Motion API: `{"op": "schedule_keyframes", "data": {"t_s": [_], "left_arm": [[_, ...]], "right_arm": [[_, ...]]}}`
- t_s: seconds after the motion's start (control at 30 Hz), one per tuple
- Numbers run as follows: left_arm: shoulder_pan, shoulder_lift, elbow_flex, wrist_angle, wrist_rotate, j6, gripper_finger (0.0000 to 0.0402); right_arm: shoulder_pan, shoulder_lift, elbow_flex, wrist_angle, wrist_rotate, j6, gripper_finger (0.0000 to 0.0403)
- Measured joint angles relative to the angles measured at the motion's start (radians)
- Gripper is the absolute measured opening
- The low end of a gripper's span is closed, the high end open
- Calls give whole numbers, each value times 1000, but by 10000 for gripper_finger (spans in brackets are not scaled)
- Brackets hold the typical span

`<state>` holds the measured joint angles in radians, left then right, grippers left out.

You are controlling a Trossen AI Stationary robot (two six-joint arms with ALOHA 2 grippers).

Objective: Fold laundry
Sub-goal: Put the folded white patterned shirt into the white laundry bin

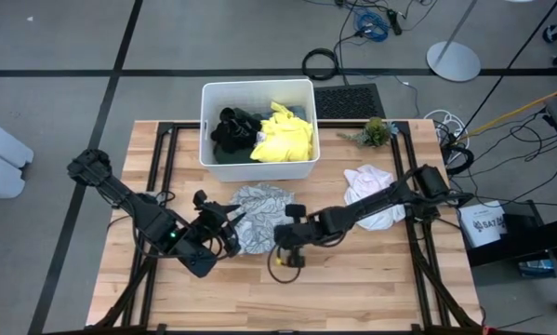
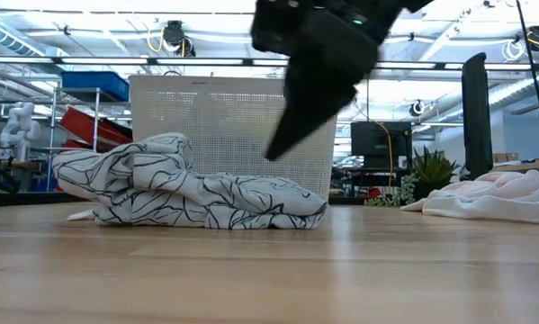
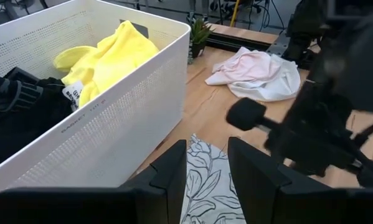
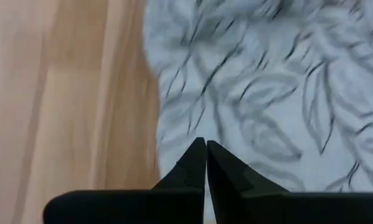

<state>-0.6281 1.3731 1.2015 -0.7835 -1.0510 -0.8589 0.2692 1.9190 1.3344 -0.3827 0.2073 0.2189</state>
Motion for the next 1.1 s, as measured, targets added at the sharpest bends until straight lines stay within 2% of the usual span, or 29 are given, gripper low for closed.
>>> {"op": "schedule_keyframes", "data": {"t_s": [0.13, 0.3, 0.43, 0.6, 0.87, 1.0, 1.1], "left_arm": [[-1, 0, 0, -12, 0, 0, 127], [6, 0, 0, -12, -1, 0, 127], [8, 0, 0, -7, -1, 0, 127], [11, 0, 0, -3, -1, -1, 127], [11, 0, 0, -2, -3, -1, 127], [11, 0, 0, -2, -4, -1, 127], [11, 0, 0, -2, -4, -1, 127]], "right_arm": [[44, -1, 0, -120, 3, -82, 0], [74, -3, 0, -84, -6, -109, 1], [73, -3, 0, -68, -3, -165, 21], [73, -2, 0, -63, 2, -311, 77], [64, 15, 1, -75, 8, -522, 196], [50, 26, 1, -129, 8, -763, 238], [44, 26, 0, -136, 7, -891, 252]]}}
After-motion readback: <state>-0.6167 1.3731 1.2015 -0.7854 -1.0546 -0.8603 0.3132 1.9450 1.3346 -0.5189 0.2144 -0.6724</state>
